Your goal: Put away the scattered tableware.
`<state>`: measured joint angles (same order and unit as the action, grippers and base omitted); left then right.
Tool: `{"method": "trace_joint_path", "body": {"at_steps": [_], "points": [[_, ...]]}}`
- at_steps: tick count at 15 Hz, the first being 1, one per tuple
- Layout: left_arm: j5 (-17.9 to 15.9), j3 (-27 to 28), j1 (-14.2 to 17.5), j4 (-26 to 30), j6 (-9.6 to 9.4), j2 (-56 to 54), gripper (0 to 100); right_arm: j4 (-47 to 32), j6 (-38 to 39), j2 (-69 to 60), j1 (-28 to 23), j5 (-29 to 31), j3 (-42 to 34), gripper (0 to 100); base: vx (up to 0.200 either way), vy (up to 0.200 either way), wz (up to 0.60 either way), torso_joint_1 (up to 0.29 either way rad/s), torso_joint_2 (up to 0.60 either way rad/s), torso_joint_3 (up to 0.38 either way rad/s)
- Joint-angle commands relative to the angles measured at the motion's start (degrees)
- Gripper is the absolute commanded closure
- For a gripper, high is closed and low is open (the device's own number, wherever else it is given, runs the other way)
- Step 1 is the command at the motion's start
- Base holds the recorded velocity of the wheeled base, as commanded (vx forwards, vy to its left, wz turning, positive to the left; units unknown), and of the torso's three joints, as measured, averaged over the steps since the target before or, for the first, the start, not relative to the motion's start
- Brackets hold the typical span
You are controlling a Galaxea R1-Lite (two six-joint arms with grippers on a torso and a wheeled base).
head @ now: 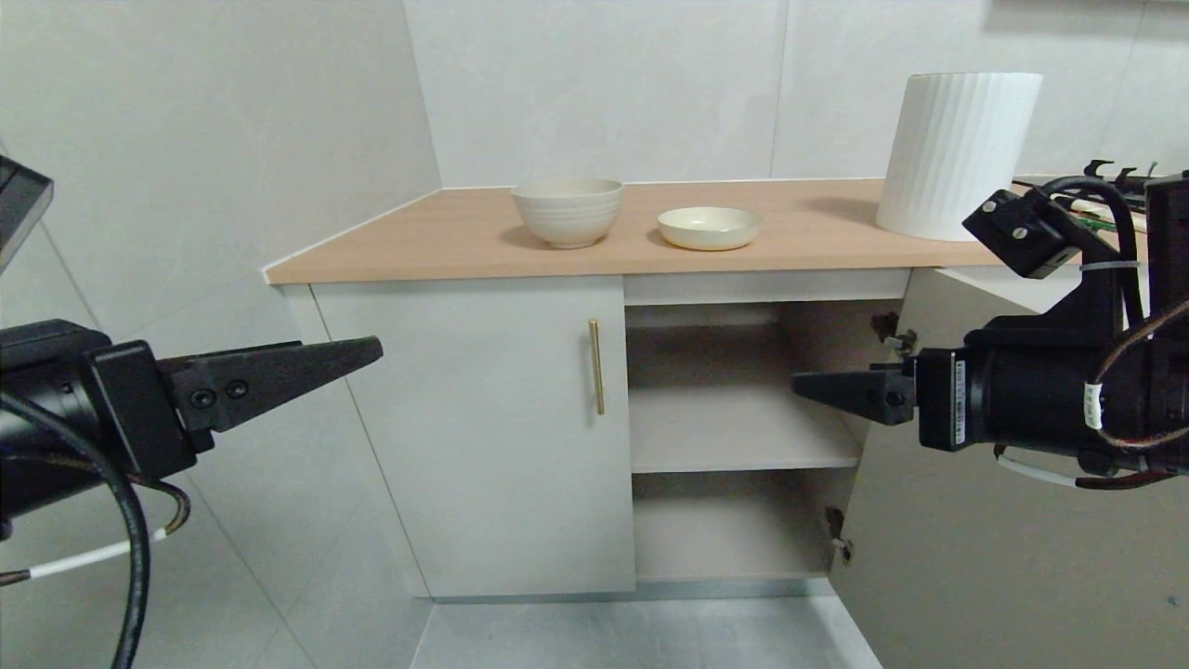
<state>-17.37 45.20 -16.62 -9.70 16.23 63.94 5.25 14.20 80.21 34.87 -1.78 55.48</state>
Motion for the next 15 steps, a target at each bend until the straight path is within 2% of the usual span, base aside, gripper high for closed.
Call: {"method": "trace_joint_path", "body": {"at_steps": [1, 4, 7, 14, 15], "points": [[-0.03, 0.24, 0.0, 0.04, 0.03, 0.04, 0, -0.16, 0.74, -0.85, 0.03, 0.02, 0.07, 0, 0.0, 0.0, 0.0, 0.0, 0.0, 0.0], [0.06, 0.32, 0.09, 0.04, 0.12, 0.04, 0, -0.16, 0.83, -1.38, 0.03, -0.24, -0.46, 0, 0.2, 0.0, 0.0, 0.002, 0.0, 0.002], [0.06, 0.32, 0.97, -0.05, 0.12, 0.22, 0, -0.07, 0.21, -3.4, -0.06, -4.02, -2.83, 0, 0.2, 0.0, 0.0, 0.004, 0.0, 0.009], [0.06, 0.41, 1.15, -0.05, 0.21, 0.22, 0, 0.02, -1.02, -4.01, -0.06, -4.37, -3.27, 0, 0.2, 0.0, 0.0, 0.005, 0.0, 0.001], [0.06, 0.32, 1.15, -0.05, 0.21, 0.04, 0, 0.02, -1.02, -4.1, -0.06, -4.37, -3.36, 0, 0.0, 0.0, 0.0, 0.0, 0.0, 0.0]]}}
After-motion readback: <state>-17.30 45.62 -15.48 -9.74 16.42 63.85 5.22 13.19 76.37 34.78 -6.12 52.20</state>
